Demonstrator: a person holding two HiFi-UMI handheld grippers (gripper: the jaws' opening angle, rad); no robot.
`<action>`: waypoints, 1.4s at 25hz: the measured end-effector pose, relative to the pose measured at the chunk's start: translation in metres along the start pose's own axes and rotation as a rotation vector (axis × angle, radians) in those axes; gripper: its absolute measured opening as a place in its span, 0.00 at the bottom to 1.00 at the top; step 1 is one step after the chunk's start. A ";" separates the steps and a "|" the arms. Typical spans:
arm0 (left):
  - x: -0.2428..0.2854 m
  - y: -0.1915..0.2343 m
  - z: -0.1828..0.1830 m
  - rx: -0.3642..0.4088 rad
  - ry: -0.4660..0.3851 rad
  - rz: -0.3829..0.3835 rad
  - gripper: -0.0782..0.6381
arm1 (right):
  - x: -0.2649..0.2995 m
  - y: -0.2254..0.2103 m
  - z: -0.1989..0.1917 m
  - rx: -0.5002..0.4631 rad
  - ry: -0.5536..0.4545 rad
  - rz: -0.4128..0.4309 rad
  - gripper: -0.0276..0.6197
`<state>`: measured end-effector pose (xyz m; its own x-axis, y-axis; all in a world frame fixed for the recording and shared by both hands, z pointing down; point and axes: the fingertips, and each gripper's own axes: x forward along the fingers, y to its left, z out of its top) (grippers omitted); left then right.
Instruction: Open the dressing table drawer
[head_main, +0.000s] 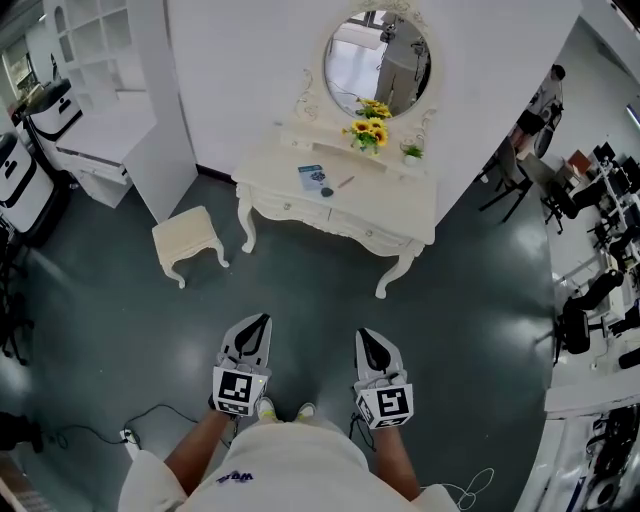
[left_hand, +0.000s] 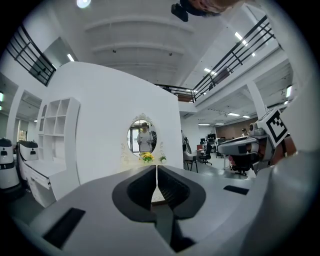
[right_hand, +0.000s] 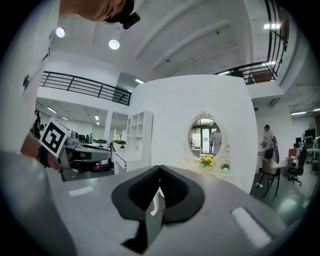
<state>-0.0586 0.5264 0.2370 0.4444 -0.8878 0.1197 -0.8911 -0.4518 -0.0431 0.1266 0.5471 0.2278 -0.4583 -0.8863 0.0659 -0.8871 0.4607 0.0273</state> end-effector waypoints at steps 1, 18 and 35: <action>-0.002 0.001 -0.002 -0.002 0.001 -0.003 0.12 | -0.003 0.002 0.000 0.003 0.000 -0.005 0.06; -0.045 0.052 0.007 0.060 0.003 -0.020 0.34 | -0.029 0.028 0.002 0.007 0.062 -0.030 0.17; -0.058 0.102 -0.002 0.024 0.034 0.020 0.48 | -0.006 0.018 0.010 0.026 0.032 -0.129 0.27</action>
<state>-0.1756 0.5319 0.2277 0.4226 -0.8935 0.1520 -0.8972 -0.4362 -0.0697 0.1125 0.5608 0.2176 -0.3384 -0.9361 0.0957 -0.9400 0.3410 0.0119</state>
